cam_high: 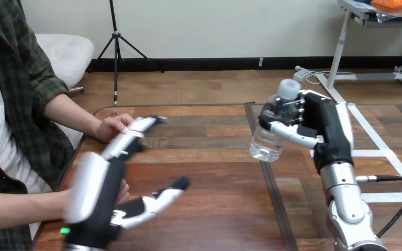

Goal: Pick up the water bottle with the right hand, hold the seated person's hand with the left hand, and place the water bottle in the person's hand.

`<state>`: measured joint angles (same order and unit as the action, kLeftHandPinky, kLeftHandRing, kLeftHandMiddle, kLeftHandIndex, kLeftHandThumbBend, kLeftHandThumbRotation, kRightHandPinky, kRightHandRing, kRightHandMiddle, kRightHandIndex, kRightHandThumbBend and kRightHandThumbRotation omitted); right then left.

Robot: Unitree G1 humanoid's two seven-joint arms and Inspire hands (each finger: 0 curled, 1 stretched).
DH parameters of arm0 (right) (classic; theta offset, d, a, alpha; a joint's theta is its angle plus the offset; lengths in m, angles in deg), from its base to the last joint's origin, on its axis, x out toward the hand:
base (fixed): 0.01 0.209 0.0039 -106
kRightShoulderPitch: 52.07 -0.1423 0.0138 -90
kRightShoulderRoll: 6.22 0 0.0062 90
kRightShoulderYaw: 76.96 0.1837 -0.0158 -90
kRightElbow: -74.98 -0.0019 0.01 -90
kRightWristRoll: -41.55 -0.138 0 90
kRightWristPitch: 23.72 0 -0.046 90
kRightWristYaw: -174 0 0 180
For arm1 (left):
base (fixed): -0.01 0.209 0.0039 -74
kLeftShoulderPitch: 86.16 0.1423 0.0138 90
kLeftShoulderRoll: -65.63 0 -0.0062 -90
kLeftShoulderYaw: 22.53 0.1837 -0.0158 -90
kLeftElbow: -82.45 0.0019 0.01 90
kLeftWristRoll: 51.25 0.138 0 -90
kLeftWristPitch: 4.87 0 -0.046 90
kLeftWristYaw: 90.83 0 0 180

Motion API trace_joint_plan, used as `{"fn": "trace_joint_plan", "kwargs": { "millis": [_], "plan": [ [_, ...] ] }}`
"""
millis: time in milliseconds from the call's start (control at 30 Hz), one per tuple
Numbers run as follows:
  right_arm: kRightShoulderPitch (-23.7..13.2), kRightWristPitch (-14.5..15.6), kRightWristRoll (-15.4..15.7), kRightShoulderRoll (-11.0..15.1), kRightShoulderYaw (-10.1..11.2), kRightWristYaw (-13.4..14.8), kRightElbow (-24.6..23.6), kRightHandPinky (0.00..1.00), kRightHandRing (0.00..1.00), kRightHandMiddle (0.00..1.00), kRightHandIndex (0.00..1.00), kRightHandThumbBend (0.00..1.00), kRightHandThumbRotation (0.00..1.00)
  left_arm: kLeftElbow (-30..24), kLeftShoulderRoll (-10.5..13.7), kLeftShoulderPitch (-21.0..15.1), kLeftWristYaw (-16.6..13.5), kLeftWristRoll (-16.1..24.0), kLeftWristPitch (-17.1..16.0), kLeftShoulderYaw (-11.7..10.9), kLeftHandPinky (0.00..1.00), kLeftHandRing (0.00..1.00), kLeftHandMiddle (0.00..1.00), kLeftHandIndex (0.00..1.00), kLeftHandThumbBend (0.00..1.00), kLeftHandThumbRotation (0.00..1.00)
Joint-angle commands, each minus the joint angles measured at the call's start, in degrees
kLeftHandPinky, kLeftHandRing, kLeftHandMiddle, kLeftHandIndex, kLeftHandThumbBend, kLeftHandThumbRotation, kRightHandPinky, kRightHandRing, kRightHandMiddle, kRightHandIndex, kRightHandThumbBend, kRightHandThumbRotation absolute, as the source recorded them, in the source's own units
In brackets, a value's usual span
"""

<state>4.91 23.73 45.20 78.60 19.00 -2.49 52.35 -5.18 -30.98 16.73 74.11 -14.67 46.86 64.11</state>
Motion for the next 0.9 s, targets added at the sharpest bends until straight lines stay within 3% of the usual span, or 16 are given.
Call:
{"fn": "trace_joint_plan", "kwargs": {
  "millis": [0,200,300,700,867],
  "plan": [
    [-2.2,-2.74,0.66,-0.29,-0.67,0.33,-4.53,0.35,0.4,0.47,0.49,0.77,0.0,-6.78,1.78,0.01,-4.01,7.11,5.52,-2.83,0.67,0.83,0.87,0.83,0.87,0.02],
    [-2.01,-2.52,1.08,-0.5,-1.17,0.63,-4.99,0.35,0.4,0.46,0.49,0.76,0.0,-10.54,3.31,1.04,-7.23,15.71,13.89,-4.0,0.66,0.81,0.84,0.8,0.93,0.03],
    [-1.85,-2.63,0.95,-0.62,-1.31,0.23,-5.28,0.35,0.41,0.46,0.49,0.76,0.0,-11.84,4.09,1.55,-7.03,18.38,17.93,-4.25,0.67,0.81,0.84,0.78,0.95,0.01],
    [-1.37,-3.05,1.8,-0.61,-2.06,0.32,-5.93,0.36,0.41,0.46,0.49,0.74,0.0,-13.45,7.43,2.37,-4.31,27.28,32.17,-4.25,0.7,0.78,0.8,0.75,1.0,0.0],
    [-1.2,-3.46,1.91,-0.76,-2.01,0.12,-6.1,0.36,0.41,0.46,0.49,0.74,0.0,-13.86,8.69,2.33,0.14,27.81,36.77,-3.99,0.71,0.78,0.81,0.75,1.0,0.0]
  ]
}}
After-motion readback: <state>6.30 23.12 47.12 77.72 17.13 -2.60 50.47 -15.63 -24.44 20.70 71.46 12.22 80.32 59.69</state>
